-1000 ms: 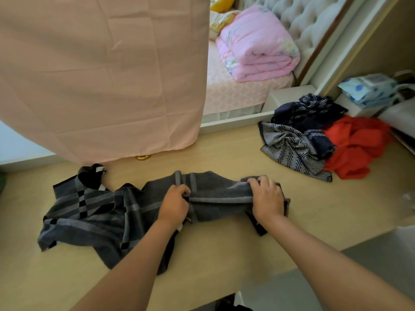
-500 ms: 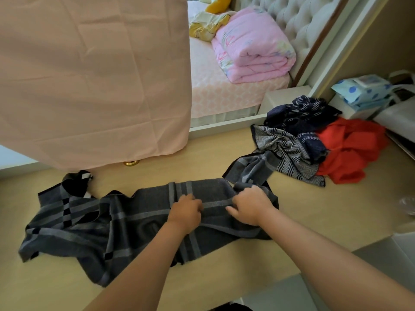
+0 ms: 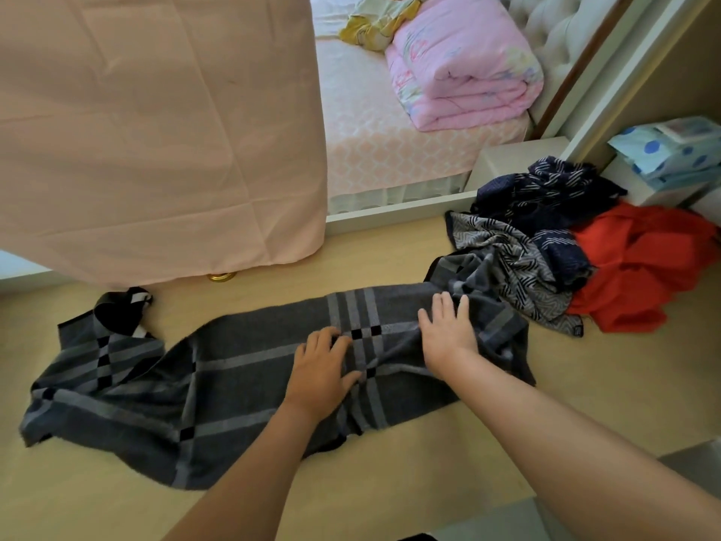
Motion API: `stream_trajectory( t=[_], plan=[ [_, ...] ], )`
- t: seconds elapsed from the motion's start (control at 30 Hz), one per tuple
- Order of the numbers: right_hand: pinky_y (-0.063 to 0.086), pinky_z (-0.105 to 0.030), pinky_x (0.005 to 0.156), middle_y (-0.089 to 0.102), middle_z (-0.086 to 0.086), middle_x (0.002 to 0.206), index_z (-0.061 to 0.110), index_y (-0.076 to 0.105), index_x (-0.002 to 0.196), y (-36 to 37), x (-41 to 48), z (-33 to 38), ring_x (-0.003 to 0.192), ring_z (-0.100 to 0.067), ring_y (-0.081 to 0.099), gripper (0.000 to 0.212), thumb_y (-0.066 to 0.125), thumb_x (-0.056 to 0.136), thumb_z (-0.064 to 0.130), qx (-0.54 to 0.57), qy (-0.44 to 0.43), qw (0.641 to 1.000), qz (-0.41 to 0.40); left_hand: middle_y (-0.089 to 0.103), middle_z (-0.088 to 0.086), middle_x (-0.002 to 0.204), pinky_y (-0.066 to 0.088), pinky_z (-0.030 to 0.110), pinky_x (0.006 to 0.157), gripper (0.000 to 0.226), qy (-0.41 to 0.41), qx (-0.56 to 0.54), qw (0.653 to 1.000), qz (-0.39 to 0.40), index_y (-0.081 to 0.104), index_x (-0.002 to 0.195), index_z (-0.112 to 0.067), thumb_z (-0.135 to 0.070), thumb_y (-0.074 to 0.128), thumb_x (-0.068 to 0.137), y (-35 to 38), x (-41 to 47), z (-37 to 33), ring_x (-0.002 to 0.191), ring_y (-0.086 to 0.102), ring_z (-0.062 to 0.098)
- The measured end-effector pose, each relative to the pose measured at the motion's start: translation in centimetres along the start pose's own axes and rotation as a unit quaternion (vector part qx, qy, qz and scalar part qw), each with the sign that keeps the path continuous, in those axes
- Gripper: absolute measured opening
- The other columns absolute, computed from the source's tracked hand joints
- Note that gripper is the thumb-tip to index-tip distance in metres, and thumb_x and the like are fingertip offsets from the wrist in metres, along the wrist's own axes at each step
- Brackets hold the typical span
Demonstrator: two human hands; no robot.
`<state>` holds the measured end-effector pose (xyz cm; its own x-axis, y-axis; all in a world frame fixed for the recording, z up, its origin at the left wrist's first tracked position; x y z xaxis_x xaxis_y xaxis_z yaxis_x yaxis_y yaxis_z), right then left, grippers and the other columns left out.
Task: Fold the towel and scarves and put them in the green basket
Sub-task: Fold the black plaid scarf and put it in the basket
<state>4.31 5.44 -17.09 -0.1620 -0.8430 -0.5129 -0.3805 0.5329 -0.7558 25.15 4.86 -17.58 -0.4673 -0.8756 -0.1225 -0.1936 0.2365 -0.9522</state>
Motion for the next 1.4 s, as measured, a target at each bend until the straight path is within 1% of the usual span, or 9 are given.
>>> stream_trajectory(
  t=[0.13, 0.27, 0.4, 0.53, 0.67, 0.83, 1.0, 1.2, 1.4],
  plan=[
    [0.039, -0.041, 0.103, 0.04, -0.01, 0.138, 0.018, 0.039, 0.141, -2.5, -2.1, 3.9, 0.126, -0.031, 0.042, 0.048, 0.045, 0.094, 0.018, 0.228, -0.134, 0.939, -0.219, 0.022, -0.001, 0.155, 0.019, 0.048, 0.117, 0.09, -0.026, 0.026, 0.997, 0.071, 0.023, 0.152, -0.029, -0.069, 0.057, 0.079, 2.3, -1.3, 0.4, 0.145, 0.017, 0.024],
    [0.02, -0.051, 0.119, 0.008, -0.006, 0.163, 0.025, 0.005, 0.157, 1.0, -2.8, 6.8, 0.15, -0.027, 0.009, 0.086, 0.054, 0.092, 0.054, 0.283, -0.186, 0.936, -0.098, -0.02, -0.002, 0.162, -0.008, 0.059, 0.116, 0.112, -0.025, 0.04, 0.987, 0.155, -0.011, 0.155, -0.033, -0.081, 0.051, 0.075, 4.1, -1.1, 0.2, 0.148, -0.02, 0.027],
    [0.0, -0.053, 0.122, -0.027, -0.001, 0.162, 0.031, -0.023, 0.153, 3.6, -1.8, 3.7, 0.15, -0.02, -0.021, 0.112, 0.053, 0.083, 0.074, 0.221, -0.165, 0.961, -0.034, -0.032, -0.003, 0.158, -0.014, 0.062, 0.115, 0.123, -0.008, 0.04, 0.981, 0.191, -0.018, 0.153, -0.036, -0.09, 0.05, 0.065, 4.5, -0.7, -0.2, 0.144, -0.031, 0.024],
    [-0.003, -0.053, 0.122, -0.033, -0.002, 0.159, 0.032, -0.024, 0.153, 5.2, -1.3, 0.5, 0.148, -0.021, -0.027, 0.127, 0.063, 0.072, 0.077, 0.212, -0.13, 0.969, 0.01, -0.024, -0.004, 0.16, -0.011, 0.063, 0.115, 0.125, -0.001, 0.048, 0.99, 0.135, -0.005, 0.154, -0.037, -0.088, 0.056, 0.058, 4.1, -0.9, -0.6, 0.146, -0.027, 0.023],
    [-0.002, -0.057, 0.121, -0.031, -0.007, 0.159, 0.032, -0.023, 0.153, 4.3, -1.0, -0.1, 0.148, -0.026, -0.026, 0.134, 0.076, 0.068, 0.062, 0.18, -0.114, 0.976, 0.054, -0.036, -0.006, 0.155, -0.018, 0.062, 0.113, 0.13, 0.014, 0.05, 0.982, 0.183, -0.016, 0.152, -0.04, -0.092, 0.052, 0.055, 5.1, -1.9, -1.1, 0.142, -0.035, 0.024],
    [0.005, -0.057, 0.121, -0.012, -0.009, 0.165, 0.03, -0.002, 0.158, -0.4, -1.8, 4.4, 0.152, -0.03, -0.009, 0.097, 0.054, 0.085, 0.06, 0.217, -0.156, 0.963, -0.028, 0.007, -0.005, 0.162, 0.006, 0.047, 0.122, 0.077, -0.038, -0.049, 0.995, 0.076, 0.013, 0.154, -0.036, -0.059, 0.05, 0.09, 1.5, -1.7, 0.9, 0.149, 0.003, 0.02],
    [0.014, -0.047, 0.122, 0.006, -0.006, 0.165, 0.026, 0.021, 0.156, -5.1, -3.1, 11.8, 0.151, -0.025, 0.012, 0.073, 0.056, 0.093, 0.04, 0.29, -0.242, 0.922, -0.087, 0.051, 0.001, 0.121, 0.043, 0.039, 0.094, 0.026, -0.125, 0.016, 0.99, -0.062, 0.055, 0.119, -0.019, -0.023, 0.051, 0.093, -2.9, -3.6, 7.9, 0.113, 0.048, 0.025],
    [0.014, -0.044, 0.123, 0.017, -0.001, 0.165, 0.024, 0.027, 0.156, -8.2, -4.7, 22.2, 0.151, -0.02, 0.013, 0.061, 0.048, 0.098, 0.026, 0.287, -0.334, 0.896, -0.056, 0.049, 0.006, 0.124, 0.043, 0.039, 0.096, 0.027, -0.269, 0.031, 0.962, -0.025, 0.053, 0.118, -0.016, -0.026, 0.053, 0.093, -4.3, -10.3, 19.2, 0.115, 0.043, 0.027],
    [0.01, -0.043, 0.123, 0.003, 0.0, 0.166, 0.027, 0.028, 0.155, -11.4, -6.6, 31.3, 0.152, -0.02, 0.005, 0.069, 0.051, 0.091, 0.015, 0.235, -0.361, 0.901, -0.061, 0.034, -0.001, 0.138, 0.045, 0.035, 0.102, 0.054, -0.203, -0.018, 0.978, 0.049, 0.044, 0.136, -0.024, -0.032, 0.065, 0.088, -4.2, -15.9, 24.3, 0.128, 0.034, 0.024]
  ],
)
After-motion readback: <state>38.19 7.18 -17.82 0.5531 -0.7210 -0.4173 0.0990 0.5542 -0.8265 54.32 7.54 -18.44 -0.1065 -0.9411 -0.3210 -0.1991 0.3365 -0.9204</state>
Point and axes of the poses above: each hand's wrist, its own x-axis towards the middle knuckle, its own y-axis out of the palm, z = x × y, the point moved 7 cm from there along x, towards the middle knuckle
